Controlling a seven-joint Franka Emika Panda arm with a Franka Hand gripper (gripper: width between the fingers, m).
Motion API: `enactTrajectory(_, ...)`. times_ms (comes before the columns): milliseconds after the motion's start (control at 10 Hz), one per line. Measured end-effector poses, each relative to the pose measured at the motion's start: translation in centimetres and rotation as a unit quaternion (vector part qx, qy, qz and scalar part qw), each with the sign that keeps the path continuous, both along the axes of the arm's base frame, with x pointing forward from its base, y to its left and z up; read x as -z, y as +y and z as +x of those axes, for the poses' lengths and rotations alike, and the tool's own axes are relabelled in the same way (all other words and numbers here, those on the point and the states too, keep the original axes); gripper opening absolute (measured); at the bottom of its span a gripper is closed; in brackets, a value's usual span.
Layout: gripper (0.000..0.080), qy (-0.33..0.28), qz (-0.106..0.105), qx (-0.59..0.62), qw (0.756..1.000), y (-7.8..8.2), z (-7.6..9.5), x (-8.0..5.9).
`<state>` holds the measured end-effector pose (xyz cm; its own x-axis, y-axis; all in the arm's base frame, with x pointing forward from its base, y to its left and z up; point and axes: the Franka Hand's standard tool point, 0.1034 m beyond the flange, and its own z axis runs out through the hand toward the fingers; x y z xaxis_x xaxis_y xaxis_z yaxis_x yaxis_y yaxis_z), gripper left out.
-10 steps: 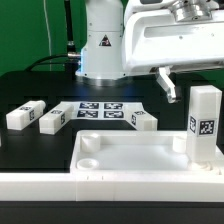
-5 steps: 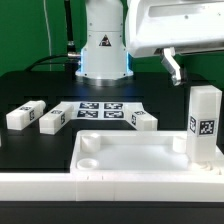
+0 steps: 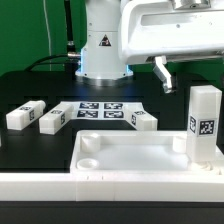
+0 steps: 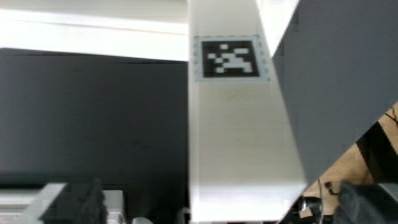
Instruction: Assemble desk
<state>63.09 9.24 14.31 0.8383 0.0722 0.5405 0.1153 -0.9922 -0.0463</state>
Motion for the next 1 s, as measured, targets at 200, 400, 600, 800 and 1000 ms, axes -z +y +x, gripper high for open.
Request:
enactTrajectory(200,0.0648,0.044,0.001,-0.004,0.999,0.0,-0.1,0.6)
enactTrajectory(400,0.0648,0.113,0.006,-0.012,0.994,0.8,-0.1,0.8)
enactTrajectory(600,0.0648,0.183,0.007,-0.02,0.983,1.0,-0.6,1.1)
enactTrajectory(800,0.0648,0.253,0.009,-0.029,0.967,1.1,-0.7,1.3)
enactTrajectory(1000,0.0648,0.304,0.01,-0.033,0.952,0.9,-0.3,1.6)
